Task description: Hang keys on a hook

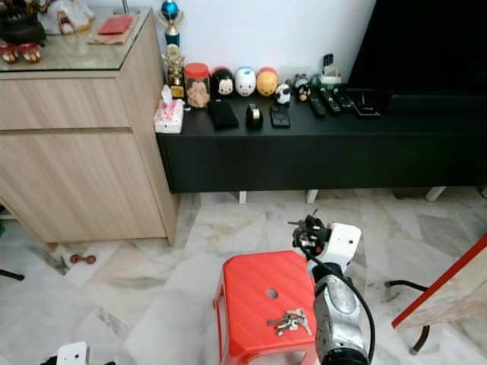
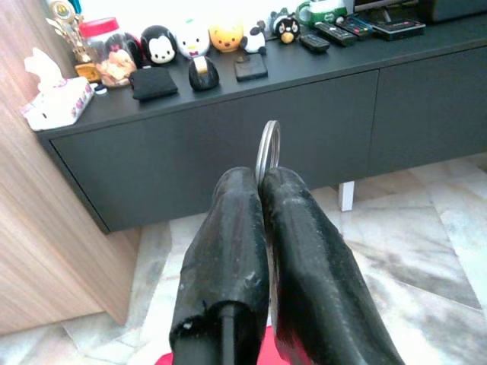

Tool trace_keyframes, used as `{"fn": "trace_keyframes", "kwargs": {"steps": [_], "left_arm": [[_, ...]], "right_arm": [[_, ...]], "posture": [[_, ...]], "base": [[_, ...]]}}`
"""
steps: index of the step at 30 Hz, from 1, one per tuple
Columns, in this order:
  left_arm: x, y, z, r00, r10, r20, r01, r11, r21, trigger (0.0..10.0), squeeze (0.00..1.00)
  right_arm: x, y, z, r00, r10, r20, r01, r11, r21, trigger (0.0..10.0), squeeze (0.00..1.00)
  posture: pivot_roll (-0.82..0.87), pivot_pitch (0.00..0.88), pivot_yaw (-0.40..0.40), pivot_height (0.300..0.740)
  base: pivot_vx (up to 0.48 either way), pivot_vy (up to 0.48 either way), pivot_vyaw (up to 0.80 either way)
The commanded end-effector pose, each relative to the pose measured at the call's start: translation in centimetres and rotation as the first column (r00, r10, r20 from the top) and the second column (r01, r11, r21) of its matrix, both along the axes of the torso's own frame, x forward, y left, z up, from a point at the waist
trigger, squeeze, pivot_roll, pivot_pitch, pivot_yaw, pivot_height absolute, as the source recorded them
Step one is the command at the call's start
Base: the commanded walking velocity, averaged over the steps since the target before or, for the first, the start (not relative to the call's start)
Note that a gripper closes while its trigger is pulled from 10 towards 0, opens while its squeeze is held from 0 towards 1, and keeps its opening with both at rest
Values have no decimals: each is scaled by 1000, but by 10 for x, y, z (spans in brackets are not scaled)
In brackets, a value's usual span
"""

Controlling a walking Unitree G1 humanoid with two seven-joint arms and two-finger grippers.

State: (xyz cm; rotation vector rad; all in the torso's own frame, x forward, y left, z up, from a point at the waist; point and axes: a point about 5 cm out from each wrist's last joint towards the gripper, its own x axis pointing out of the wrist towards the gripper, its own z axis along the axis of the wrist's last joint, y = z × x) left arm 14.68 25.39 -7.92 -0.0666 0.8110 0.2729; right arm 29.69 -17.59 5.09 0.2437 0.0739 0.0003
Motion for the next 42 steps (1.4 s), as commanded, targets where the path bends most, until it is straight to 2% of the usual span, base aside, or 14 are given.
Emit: {"fn": "trace_keyframes", "kwargs": {"steps": [1,13,21,30,42], "left_arm": [[-4,-3,-3,999,23,-24,-24,1000,-18,10000,0],[-11,-5,-7,998,37,-53,-39,999,-35,10000,0],[-20,4,-7,997,39,-63,-42,999,-33,10000,0],[-24,10,-6,997,41,-65,-43,999,-30,10000,0],[-21,-3,-9,997,32,-65,-36,998,-49,10000,0]], "right_arm": [[4,-5,4,1000,-28,1,28,1000,-1,10000,0],[4,-7,3,999,-52,-10,52,999,0,10000,0],[2,-3,1,998,-62,-24,63,998,18,10000,0],[1,-3,-1,997,-70,-34,71,997,25,10000,0],[2,0,-1,997,-62,-42,63,998,29,10000,0]], "posture": [[175,0,-98,740],[172,0,-94,740],[166,0,-84,740],[167,0,-82,740],[173,0,-92,740]], "base": [[0,0,0],[0,0,0],[0,0,0],[-54,0,0],[-275,0,0]]}}
